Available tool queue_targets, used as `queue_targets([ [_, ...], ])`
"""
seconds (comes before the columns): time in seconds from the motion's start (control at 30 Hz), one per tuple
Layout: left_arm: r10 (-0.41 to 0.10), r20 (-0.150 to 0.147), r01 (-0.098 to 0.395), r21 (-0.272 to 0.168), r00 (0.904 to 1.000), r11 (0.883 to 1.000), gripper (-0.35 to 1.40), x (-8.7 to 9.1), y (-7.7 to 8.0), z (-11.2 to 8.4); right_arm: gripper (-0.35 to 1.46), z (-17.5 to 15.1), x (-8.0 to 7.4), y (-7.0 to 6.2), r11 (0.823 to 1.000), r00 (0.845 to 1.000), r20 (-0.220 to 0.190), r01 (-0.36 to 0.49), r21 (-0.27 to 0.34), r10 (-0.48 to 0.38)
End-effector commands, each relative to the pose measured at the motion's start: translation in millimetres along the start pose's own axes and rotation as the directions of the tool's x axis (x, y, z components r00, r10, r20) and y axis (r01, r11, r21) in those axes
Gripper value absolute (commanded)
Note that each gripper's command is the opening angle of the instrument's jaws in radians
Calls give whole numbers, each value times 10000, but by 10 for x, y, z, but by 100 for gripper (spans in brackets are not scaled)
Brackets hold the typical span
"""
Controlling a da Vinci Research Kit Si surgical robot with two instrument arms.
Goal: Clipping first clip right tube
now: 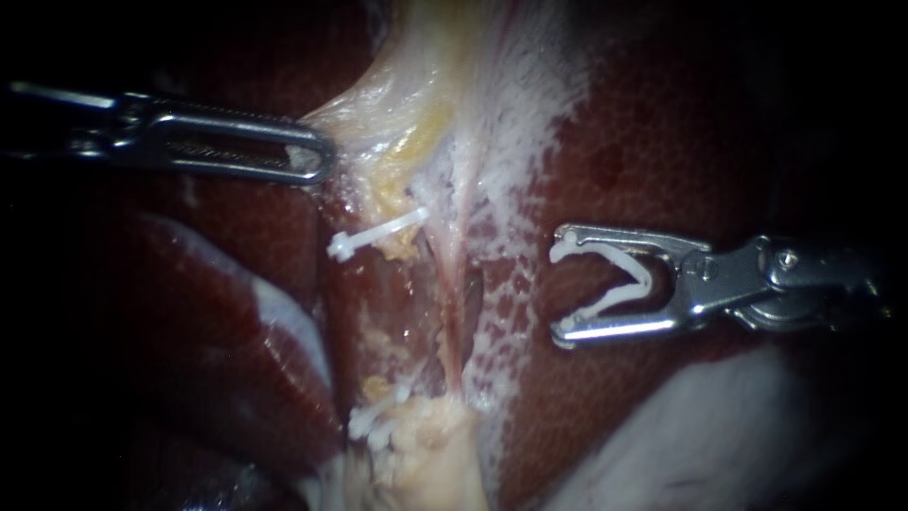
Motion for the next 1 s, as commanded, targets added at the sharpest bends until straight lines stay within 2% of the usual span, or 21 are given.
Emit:
queue_targets([
  [0.03, 0, 0, 0, -1, 10000, 10000, -35, 0, 0, 0, 60, 0, 0, 0, 10000, 10000, -1, 0, 2, 0],
  [0.27, -10, -14, 10, 39, 10000, 10000, -35, -3, 3, -3, 60, 7, -7, -3, 9999, 10000, 8, 55, 110, -55],
  [0.37, -38, -34, 38, 85, 10000, 10000, -35, -8, 10, -9, 60, 19, -17, -9, 9996, 9999, 21, 150, 229, -150],
  [0.6, -155, 14, 155, -138, 9999, 9998, -35, -26, 24, -28, 60, 57, -47, -22, 9982, 9998, 91, -178, 581, 173],
  [0.77, -274, 7, 274, -149, 9996, 9995, -35, -35, 19, -36, 60, 90, -63, -26, 9953, 9986, 173, -507, 821, 495],
  [1.0, -208, 78, 209, -185, 9998, 9996, -35, -41, 3, -39, 60, 124, -63, -23, 9920, 9974, 247, -700, 1048, 678],
])
